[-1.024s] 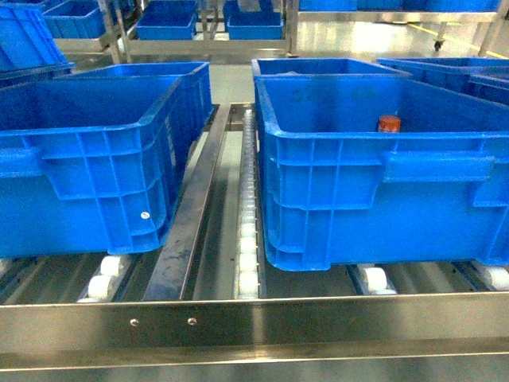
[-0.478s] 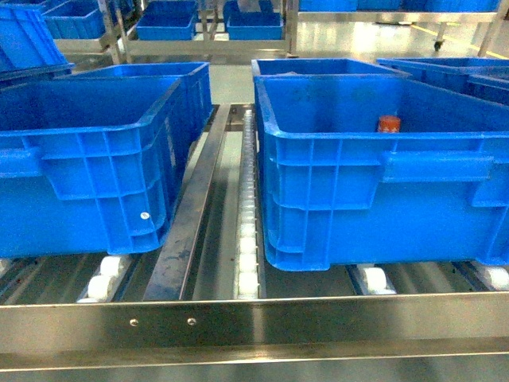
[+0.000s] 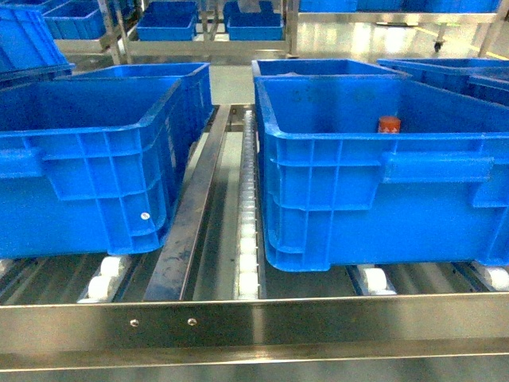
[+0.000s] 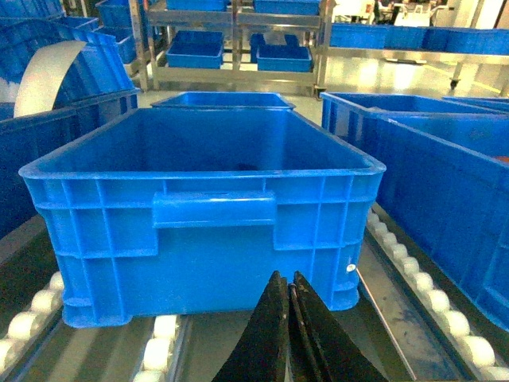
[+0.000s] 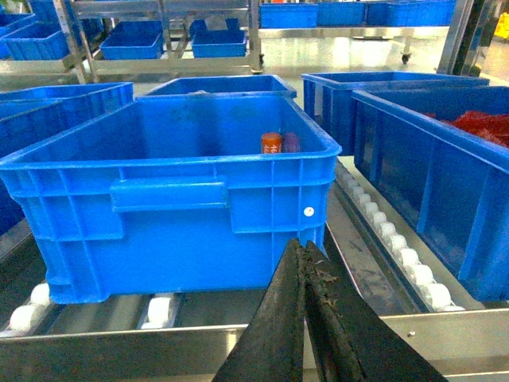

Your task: Sort blue parts and orange caps into right shelf containers

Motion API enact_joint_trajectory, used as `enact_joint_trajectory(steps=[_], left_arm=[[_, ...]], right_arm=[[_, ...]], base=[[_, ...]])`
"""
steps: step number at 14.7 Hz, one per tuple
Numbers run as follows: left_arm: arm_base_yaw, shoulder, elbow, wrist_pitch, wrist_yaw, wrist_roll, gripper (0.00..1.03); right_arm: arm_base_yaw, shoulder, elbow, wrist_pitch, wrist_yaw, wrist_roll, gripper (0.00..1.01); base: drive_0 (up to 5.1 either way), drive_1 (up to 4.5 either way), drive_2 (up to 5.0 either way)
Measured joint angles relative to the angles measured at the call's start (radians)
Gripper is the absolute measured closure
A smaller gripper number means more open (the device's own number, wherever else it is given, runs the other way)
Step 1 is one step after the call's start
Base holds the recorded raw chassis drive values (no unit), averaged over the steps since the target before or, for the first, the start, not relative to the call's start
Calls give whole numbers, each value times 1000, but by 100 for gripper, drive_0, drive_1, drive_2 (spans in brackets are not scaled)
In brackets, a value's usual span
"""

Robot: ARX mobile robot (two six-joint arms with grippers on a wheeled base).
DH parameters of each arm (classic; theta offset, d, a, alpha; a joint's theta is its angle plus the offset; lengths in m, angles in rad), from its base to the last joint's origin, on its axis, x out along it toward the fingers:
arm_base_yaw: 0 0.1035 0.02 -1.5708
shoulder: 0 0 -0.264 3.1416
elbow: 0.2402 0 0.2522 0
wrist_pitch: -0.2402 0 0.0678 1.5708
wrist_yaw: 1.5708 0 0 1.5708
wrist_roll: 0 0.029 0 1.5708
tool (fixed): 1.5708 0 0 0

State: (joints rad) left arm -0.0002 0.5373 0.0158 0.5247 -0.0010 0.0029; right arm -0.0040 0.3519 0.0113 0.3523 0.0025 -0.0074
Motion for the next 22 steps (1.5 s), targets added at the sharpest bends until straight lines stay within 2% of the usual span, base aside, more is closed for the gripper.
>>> enact_joint_trajectory(steps=[9,10,11,15,18,19,22], left_arm=[[0,-281,0,-269,0,0,101],[0,-300,0,-286,0,0,101],[0,-321,0,-306,1,0,101],[0,-373,0,-366,1,-1,101],[0,-513,0,-538,-1,-1,101],[0,-528,4,-510,-2,-1,101],[0,-528,0,-529,1,-1,101]], right_arm=[[0,-192,0,-202,0,0,99],[0,-284,0,-340,-3,0,99],[1,-346,1,-340,-3,1,99],[4,-348,0,-354,-2,1,99],[4,-348,0,-357,-2,2,99],[4,-348,0,-357,-3,3,99],[4,-348,0,-357,0,3,99]], base=[[0,0,0],[0,0,0],[0,0,0],[0,0,0],[0,0,0],[0,0,0],[0,0,0]])
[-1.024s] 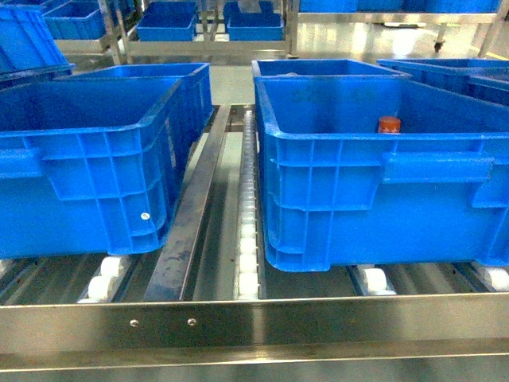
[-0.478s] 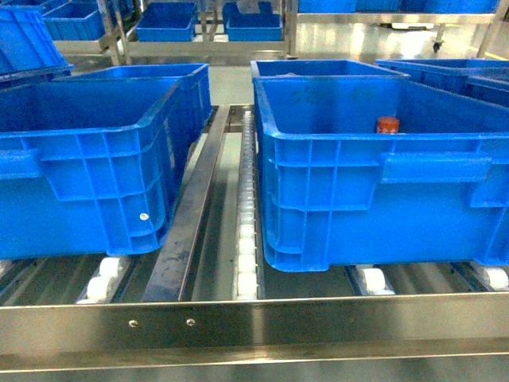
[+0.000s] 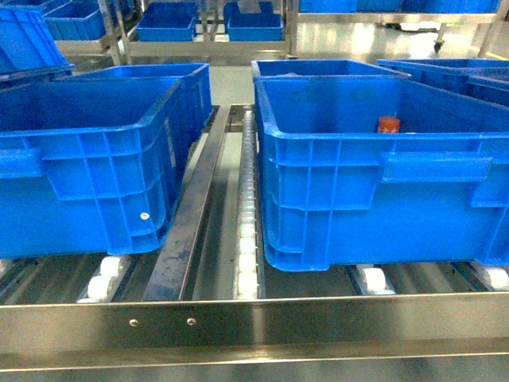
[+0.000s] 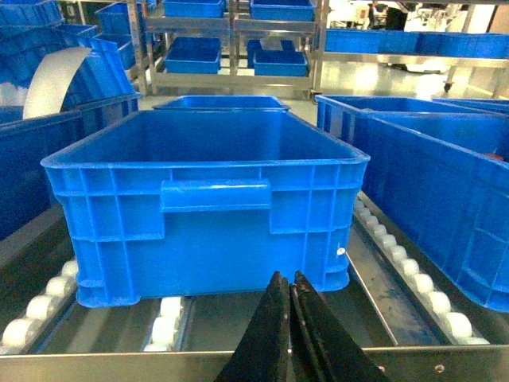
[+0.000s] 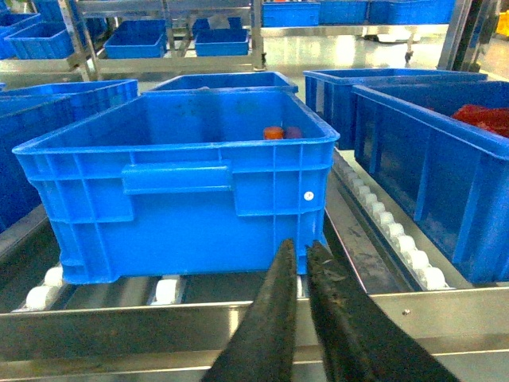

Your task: Sort blue parts and orange caps into right shelf containers

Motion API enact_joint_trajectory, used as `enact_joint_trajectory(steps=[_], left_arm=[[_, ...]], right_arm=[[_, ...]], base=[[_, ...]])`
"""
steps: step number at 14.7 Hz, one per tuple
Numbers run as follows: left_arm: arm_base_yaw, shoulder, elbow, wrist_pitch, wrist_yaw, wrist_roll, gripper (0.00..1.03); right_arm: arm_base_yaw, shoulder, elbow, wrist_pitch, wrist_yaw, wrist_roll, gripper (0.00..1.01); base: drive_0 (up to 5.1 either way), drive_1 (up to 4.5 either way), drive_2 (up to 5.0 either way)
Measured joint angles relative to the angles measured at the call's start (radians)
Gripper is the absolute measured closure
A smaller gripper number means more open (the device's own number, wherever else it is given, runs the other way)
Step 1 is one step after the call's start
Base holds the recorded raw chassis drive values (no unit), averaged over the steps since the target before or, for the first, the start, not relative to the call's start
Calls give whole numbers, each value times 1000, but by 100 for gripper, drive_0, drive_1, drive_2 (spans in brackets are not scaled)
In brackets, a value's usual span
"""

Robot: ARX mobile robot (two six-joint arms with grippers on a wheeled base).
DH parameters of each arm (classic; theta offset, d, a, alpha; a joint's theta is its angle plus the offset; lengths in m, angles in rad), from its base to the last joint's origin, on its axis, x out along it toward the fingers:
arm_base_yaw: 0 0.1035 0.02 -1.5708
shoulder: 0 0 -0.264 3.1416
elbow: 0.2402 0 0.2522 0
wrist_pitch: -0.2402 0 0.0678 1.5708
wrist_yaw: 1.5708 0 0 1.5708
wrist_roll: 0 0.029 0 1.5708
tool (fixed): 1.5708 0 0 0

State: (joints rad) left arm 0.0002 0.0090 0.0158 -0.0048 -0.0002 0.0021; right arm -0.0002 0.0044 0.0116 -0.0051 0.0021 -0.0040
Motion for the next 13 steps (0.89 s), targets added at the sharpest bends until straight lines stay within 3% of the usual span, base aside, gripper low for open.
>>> enact_joint_trajectory(steps=[7,8,13], left_arm=[[0,0,0,0,0,-2,12],[0,0,0,0,0,-1,3],[0,0,0,0,0,-2,5]], right_arm=[[0,0,0,0,0,0,6],[0,0,0,0,0,3,2],[0,0,0,0,0,3,3]], base=[[0,0,0],[0,0,0],[0,0,0]])
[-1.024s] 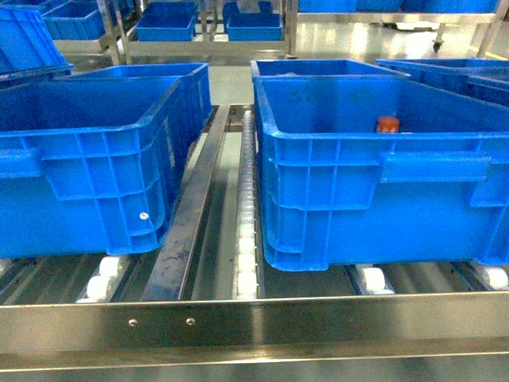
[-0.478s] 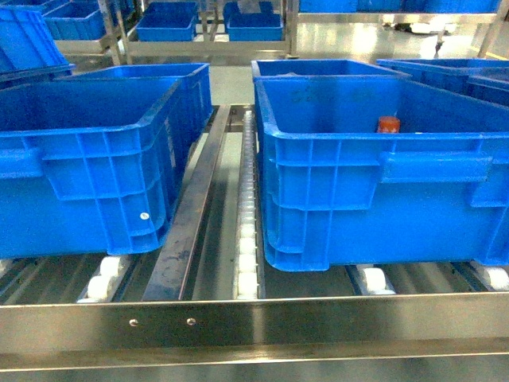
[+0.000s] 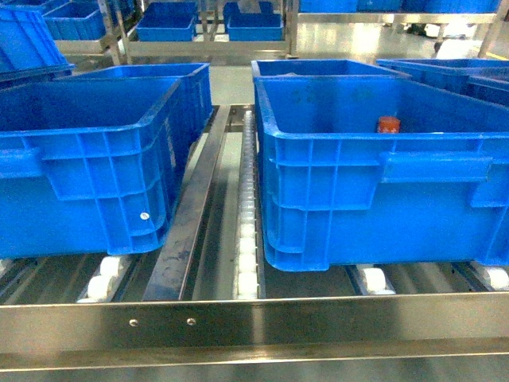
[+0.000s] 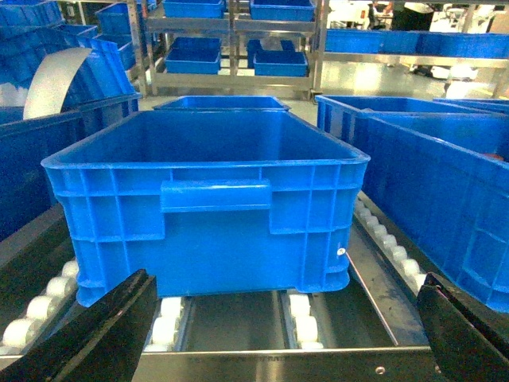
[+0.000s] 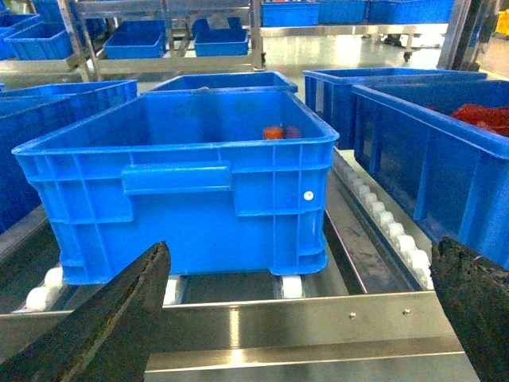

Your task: Sort blue parts and orange caps into right shelf containers

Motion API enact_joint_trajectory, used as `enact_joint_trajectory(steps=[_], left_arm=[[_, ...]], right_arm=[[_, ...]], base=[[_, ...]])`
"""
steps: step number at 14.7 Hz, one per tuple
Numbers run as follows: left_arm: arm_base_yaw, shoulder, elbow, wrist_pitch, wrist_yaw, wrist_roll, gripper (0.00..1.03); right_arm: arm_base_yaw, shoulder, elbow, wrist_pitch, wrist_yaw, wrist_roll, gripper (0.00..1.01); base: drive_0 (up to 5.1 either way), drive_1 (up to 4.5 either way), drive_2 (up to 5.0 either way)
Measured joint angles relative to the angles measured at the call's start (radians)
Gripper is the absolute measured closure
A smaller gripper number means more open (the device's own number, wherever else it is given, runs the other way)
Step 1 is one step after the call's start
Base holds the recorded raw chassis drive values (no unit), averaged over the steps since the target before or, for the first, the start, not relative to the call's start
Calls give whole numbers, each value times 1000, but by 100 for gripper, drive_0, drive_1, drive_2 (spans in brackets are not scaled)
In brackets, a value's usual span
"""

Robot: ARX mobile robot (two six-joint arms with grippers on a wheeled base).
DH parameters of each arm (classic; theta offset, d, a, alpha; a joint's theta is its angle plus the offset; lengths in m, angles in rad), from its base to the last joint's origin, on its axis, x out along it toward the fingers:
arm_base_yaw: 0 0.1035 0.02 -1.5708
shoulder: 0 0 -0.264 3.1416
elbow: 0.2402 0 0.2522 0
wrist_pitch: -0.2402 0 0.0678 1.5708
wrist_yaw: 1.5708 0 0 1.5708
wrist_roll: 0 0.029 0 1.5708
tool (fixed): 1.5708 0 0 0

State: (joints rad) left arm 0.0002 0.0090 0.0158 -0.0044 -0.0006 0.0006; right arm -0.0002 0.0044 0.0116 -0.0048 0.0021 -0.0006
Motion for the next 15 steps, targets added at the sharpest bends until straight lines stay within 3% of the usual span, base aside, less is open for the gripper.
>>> enact_joint_trajectory(steps=[15], left_arm=[[0,0,0,0,0,0,5]], right_arm=[[0,0,0,0,0,0,3]], base=[[0,0,0]])
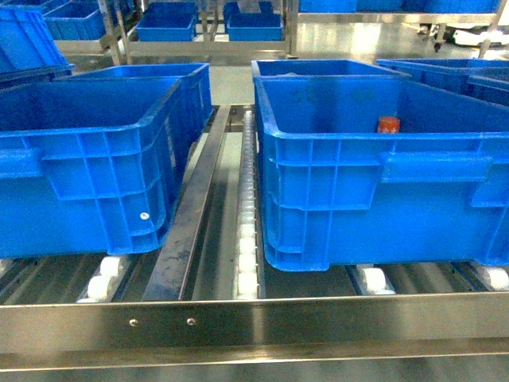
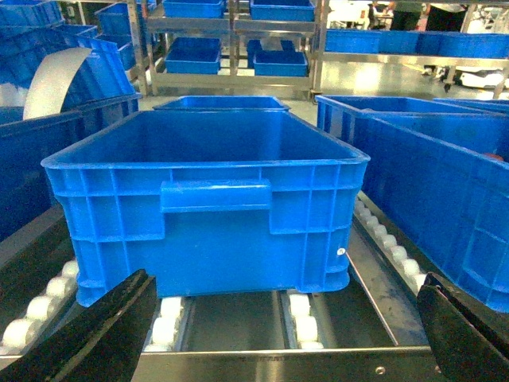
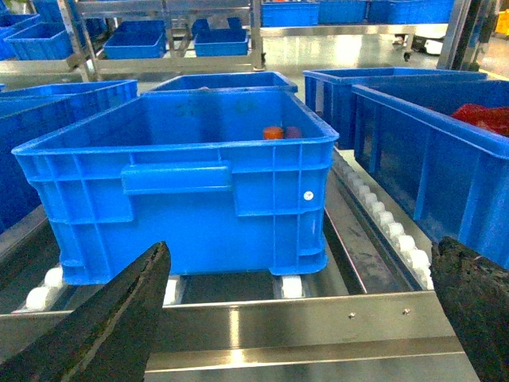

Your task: Sort blue parts and orange caps into right shelf containers

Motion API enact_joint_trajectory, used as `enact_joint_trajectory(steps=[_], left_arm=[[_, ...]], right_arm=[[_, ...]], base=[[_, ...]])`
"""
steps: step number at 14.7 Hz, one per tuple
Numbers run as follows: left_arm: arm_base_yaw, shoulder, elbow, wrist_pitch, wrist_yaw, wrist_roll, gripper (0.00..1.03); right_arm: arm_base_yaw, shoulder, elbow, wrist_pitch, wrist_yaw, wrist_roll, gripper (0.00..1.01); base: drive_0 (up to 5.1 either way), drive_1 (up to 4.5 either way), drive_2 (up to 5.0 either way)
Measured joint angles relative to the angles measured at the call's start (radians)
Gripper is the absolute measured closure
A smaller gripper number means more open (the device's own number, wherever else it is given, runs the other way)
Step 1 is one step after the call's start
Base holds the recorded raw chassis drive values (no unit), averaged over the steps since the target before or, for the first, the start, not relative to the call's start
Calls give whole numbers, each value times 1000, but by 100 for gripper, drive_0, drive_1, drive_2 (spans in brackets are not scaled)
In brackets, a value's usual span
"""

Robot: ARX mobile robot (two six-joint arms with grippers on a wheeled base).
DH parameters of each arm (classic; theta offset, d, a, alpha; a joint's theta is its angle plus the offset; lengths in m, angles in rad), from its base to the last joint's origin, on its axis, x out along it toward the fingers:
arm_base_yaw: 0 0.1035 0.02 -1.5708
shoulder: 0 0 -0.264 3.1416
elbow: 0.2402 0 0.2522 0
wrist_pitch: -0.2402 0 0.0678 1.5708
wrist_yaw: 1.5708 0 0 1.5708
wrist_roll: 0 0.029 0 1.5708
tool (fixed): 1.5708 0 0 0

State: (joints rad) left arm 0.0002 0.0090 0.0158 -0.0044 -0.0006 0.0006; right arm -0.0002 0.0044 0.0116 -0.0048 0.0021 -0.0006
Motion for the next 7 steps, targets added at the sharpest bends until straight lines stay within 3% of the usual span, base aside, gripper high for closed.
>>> enact_joint_trajectory(steps=[7], left_arm=[[0,0,0,0,0,0,5]], right_arm=[[0,0,0,0,0,0,3]], base=[[0,0,0]])
